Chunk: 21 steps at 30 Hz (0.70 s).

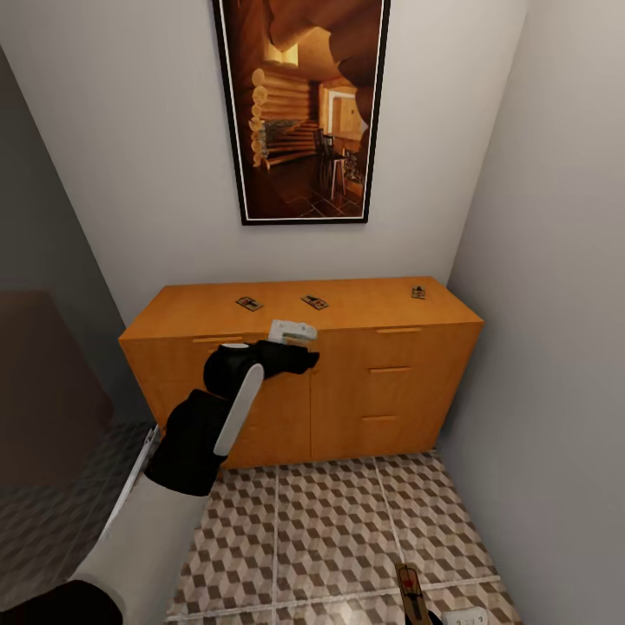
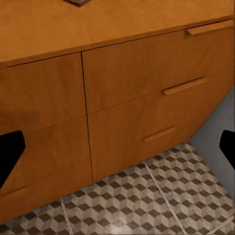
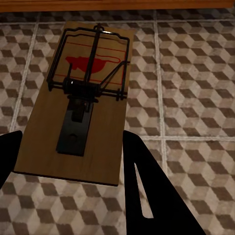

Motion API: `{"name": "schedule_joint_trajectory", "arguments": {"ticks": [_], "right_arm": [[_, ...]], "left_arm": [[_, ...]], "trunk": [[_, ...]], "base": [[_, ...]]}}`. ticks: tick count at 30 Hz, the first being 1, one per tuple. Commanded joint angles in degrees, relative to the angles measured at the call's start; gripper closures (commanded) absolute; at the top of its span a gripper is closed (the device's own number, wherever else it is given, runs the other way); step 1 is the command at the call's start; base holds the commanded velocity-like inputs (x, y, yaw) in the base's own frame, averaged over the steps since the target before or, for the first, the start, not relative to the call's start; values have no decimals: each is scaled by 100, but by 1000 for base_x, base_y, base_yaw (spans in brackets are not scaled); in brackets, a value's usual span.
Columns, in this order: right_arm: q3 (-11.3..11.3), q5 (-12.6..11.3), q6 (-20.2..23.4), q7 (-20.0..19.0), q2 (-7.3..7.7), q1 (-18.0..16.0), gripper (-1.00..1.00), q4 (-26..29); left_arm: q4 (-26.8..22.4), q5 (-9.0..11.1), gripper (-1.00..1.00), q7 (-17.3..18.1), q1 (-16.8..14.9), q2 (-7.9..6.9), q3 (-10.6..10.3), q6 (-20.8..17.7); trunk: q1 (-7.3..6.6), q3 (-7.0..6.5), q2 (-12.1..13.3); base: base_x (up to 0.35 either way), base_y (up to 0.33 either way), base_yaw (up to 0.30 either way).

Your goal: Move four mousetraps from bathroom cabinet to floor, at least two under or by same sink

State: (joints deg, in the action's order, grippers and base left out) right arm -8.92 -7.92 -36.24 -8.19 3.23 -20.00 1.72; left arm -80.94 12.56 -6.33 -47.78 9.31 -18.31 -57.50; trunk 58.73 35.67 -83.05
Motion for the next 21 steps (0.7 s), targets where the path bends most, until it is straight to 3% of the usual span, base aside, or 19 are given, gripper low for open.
{"name": "schedule_joint_trajectory", "arguments": {"ticks": [1, 6, 10, 21], "right_arm": [[-40, -85, -12, -60, 2, -4, 100, -5], [-40, -86, -8, -60, 2, -4, 100, -5], [-40, -88, -7, -60, 2, -4, 100, -6], [-40, -95, 2, -60, -6, -4, 100, -17]], "left_arm": [[53, 74, -100, -60, -111, 0, -3, -22], [456, 97, -100, -61, -758, 1, 2, -24], [816, 97, -100, -83, -1019, 1, 3, -23], [2154, 98, -100, -474, -2108, -8, 52, -13]], "trunk": [[0, 6, -3], [0, 6, -3], [0, 6, -3], [0, 6, -3]], "base": [[0, 0, 0], [0, 0, 0], [0, 0, 0], [0, 0, 0]]}}
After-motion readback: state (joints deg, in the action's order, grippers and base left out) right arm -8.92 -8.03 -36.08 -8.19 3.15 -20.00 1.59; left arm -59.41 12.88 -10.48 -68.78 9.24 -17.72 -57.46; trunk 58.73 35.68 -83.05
